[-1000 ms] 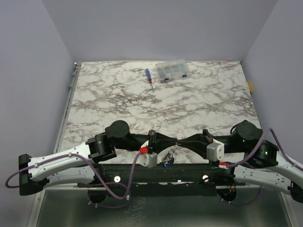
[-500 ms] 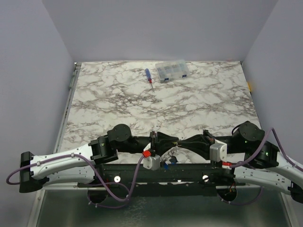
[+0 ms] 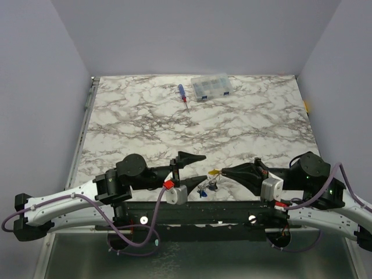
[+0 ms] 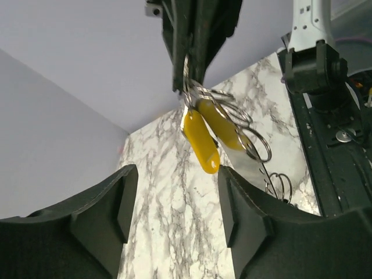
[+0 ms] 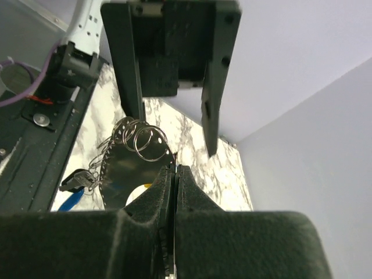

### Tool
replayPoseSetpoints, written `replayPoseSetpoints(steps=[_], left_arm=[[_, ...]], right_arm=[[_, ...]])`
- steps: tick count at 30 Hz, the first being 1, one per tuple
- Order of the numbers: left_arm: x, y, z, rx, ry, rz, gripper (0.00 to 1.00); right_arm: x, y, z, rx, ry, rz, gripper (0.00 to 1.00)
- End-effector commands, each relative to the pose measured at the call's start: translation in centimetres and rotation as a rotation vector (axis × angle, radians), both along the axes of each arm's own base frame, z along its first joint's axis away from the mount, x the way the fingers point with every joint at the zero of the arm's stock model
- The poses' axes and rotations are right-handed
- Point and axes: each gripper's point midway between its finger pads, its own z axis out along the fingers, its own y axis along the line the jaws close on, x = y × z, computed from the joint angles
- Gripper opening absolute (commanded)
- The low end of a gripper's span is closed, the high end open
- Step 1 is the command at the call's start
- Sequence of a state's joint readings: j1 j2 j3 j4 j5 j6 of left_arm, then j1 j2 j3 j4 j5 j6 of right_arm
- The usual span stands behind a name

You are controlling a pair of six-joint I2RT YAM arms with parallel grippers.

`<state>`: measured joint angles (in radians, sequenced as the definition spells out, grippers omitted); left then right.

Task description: Put the keys on the keyring

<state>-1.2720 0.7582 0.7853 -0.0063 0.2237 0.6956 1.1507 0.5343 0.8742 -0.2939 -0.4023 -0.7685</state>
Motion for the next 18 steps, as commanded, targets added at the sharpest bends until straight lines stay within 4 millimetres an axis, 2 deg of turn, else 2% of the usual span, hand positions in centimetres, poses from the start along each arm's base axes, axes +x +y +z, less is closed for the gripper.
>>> replayPoseSetpoints(steps=[1, 7, 12, 14, 18], left_arm=[[0.8, 1.3, 2.0, -0.033, 0.046, 0.076, 0.65], [0.7, 1.8, 4.9, -0.097, 0.118, 0.087, 0.65], [0.0, 1.1, 7.5, -0.149, 0.236, 0.053, 0.66], [-0.2, 0.6, 8.0, -0.154, 0.28, 0.039, 0.66], [-0.1, -0.6, 7.5, -0.137, 0.314, 0.033, 0.66]], right_arm=[[1.7, -0.5, -0.6, -0.01, -0.05, -0.097, 0.0], [3.1, -0.8, -1.1, 0.007, -0.085, -0.172, 0.0], [4.9, -1.2, -1.5, 0.028, -0.112, -0.273, 0.0], [5.4, -1.2, -1.8, 0.024, -0.127, -0.295, 0.0], [5.2, -1.3, -1.5, 0.043, -0.143, -0.291, 0.0]])
